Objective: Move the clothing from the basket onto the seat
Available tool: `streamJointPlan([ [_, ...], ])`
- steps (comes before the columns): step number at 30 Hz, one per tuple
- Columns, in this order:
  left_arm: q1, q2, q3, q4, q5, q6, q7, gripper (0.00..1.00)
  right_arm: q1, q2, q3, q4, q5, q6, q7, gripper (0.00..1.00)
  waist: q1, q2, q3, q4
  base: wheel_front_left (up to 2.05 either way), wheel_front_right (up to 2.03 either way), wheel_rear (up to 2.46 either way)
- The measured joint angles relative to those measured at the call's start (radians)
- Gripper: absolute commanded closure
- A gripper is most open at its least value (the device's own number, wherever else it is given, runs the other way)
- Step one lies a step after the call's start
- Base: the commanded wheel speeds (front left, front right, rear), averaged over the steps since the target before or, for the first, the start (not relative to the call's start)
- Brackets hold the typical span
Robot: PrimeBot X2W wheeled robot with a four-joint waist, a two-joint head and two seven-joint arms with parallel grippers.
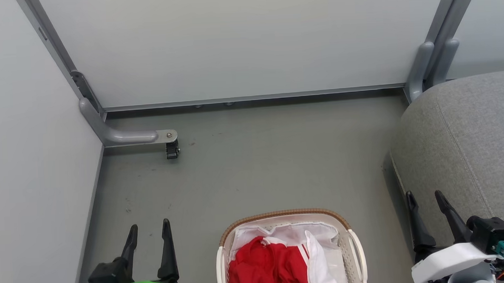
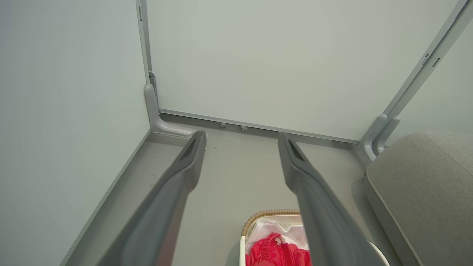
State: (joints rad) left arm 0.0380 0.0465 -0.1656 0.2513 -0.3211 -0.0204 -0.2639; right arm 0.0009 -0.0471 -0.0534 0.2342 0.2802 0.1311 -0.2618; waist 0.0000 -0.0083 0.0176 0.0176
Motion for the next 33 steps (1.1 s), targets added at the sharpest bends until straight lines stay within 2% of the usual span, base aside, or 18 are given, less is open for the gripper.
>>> streamJointPlan([
  [23, -0.003, 0.000, -0.012, 0.014, 0.000, -0.007, 0.000, 0.00, -0.001, 0.000, -0.007, -0.002, 0.001, 0.000, 0.000, 0.00, 0.0000, 0.0000, 0.016, -0.002, 0.00, 0.00, 0.00],
  [33, -0.164, 0.001, -0.071, 0.044, 0.035, -0.031, 0.000, 0.00, -0.085, 0.000, -0.044, -0.040, 0.004, 0.000, 0.000, 0.00, 0.0000, 0.0000, 0.110, -0.009, 0.00, 0.00, 0.00],
])
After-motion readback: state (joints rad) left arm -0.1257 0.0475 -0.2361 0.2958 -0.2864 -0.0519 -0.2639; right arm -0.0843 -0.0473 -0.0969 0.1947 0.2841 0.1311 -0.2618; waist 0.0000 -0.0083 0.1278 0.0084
